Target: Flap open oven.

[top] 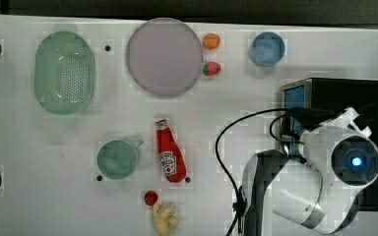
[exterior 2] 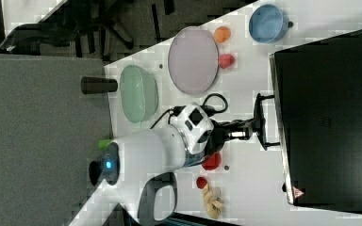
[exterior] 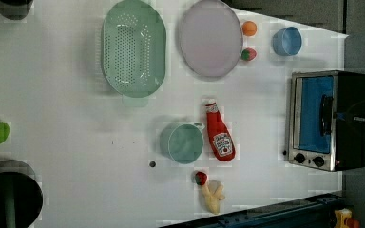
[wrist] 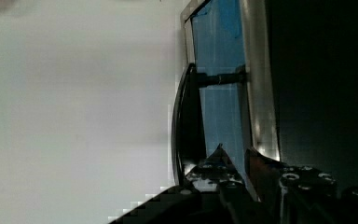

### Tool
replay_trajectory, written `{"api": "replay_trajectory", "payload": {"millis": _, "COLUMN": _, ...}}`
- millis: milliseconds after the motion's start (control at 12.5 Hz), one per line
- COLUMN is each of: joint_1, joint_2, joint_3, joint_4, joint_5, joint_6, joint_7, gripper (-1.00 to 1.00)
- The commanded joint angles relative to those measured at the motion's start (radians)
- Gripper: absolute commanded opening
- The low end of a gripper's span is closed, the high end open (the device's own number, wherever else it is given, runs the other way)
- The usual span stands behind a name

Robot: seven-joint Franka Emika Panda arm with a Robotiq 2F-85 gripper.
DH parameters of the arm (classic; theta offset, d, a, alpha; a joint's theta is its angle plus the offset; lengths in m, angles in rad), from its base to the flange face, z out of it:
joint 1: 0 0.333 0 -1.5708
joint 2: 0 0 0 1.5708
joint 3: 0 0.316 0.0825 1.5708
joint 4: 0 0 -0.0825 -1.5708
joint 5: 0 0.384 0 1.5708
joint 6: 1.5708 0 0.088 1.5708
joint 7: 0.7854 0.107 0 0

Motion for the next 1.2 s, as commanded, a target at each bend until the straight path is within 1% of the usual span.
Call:
{"api": "replay_trajectory", "payload": {"millis": 80, "joint_1": -0.01, "joint_2": 0.035, "joint_3": -0.008, "joint_4": -0.027, "joint_5": -0.009, "joint_6": 0.075, "joint_7": -0.043, "gripper": -0.65}}
{"api": "replay_trajectory", "payload": {"millis": 480, "joint_1": 0.004, "joint_2": 0.055, "joint_3": 0.01, "joint_4": -0.038, "joint_5": -0.012, "joint_6": 0.077, "joint_7": -0.033, "gripper": -0.65}}
{"api": "replay_trajectory", "payload": {"millis": 640, "joint_1": 0.017, "joint_2": 0.054, "joint_3": 0.019, "joint_4": -0.047, "joint_5": -0.045, "joint_6": 0.077, "joint_7": -0.005, "gripper": -0.65}}
{"api": "replay_trajectory", "payload": {"millis": 880, "joint_1": 0.043, "joint_2": 0.054, "joint_3": 0.041, "joint_4": -0.063, "joint_5": -0.157, "joint_6": 0.073, "joint_7": 0.145, "gripper": -0.65}}
{"api": "replay_trajectory", "payload": {"millis": 1200, "joint_1": 0.069, "joint_2": 0.063, "joint_3": 0.107, "joint_4": -0.084, "joint_5": -0.303, "joint_6": 0.044, "joint_7": 0.344, "gripper": -0.65}}
